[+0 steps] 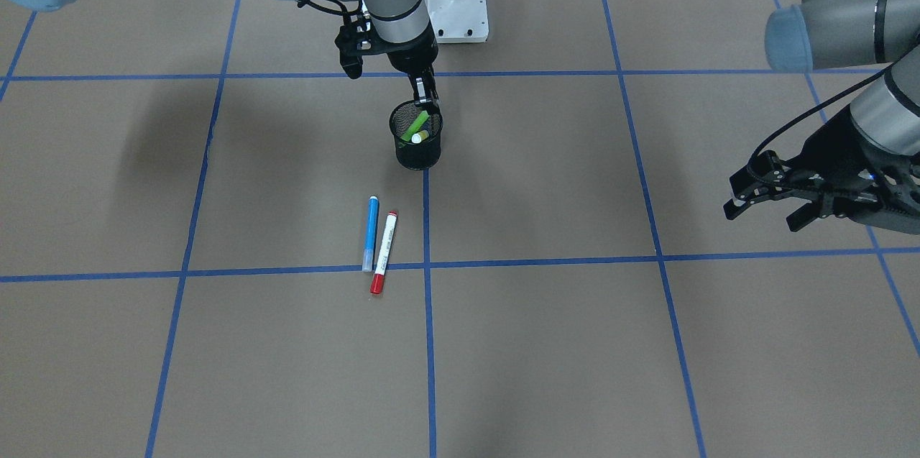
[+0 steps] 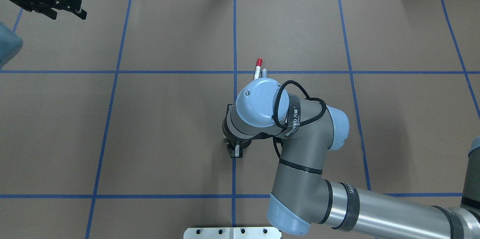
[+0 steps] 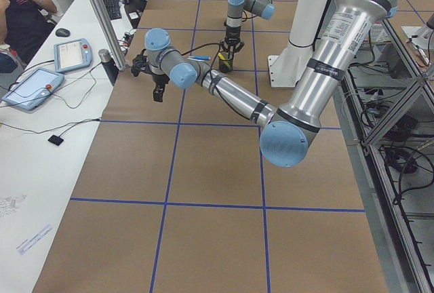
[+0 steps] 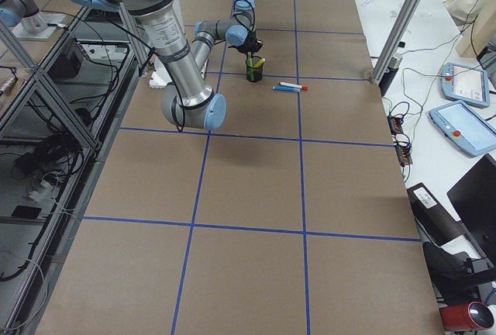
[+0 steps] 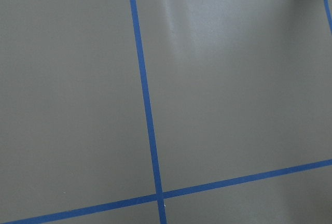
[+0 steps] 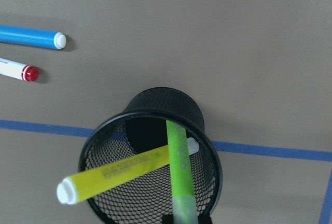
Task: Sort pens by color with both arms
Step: 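Lower the right gripper into the cup and close on the green marker, then lift the green marker out of the cup with the right gripper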
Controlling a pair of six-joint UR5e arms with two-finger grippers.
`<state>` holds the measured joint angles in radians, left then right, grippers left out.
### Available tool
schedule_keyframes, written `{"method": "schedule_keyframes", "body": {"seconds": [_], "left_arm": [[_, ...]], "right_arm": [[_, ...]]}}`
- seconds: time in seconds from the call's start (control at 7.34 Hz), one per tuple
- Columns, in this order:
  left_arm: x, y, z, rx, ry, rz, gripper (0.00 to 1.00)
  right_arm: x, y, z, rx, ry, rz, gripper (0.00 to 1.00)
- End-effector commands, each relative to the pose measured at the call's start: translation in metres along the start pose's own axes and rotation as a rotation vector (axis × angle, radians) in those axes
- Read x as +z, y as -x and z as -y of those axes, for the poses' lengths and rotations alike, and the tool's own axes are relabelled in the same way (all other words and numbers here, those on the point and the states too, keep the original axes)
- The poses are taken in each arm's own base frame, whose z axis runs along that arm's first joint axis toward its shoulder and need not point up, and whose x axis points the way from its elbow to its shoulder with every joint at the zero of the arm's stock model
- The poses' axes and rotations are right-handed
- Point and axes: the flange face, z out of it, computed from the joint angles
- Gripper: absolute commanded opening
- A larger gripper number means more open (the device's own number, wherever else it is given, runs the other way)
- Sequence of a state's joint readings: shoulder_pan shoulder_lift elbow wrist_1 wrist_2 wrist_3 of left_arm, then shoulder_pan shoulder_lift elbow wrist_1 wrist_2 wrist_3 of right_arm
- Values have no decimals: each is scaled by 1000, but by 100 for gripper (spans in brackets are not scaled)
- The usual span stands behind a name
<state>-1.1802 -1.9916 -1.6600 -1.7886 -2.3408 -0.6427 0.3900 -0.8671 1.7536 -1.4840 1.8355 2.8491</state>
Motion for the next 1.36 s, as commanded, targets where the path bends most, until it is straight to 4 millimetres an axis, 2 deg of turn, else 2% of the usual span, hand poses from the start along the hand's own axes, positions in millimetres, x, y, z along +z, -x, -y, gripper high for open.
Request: {"method": "schedule_keyframes", "body": {"seconds": [0.0,0.27,0.41,0.55,0.68,0.95,1.23], "left_arm": [[0,0,0,0,-2,4,100],[1,1,0,-1,-1,4,100],[0,1,-1,-3,0,3,100],[1,1,0,-4,0,5,100],[3,3,0,-7,3,6,100],[10,7,4,-19,14,13,100],[13,8,3,-29,19,14,100]], "right_arm": [[-22,-1,1,-7,32,8,9],[-47,7,3,4,59,-3,9],[-68,8,1,0,79,8,9],[-88,11,-3,-5,96,13,9],[-100,11,-9,-10,106,13,9],[-136,11,-33,-130,124,31,9],[-155,11,-39,-283,132,60,10]]}}
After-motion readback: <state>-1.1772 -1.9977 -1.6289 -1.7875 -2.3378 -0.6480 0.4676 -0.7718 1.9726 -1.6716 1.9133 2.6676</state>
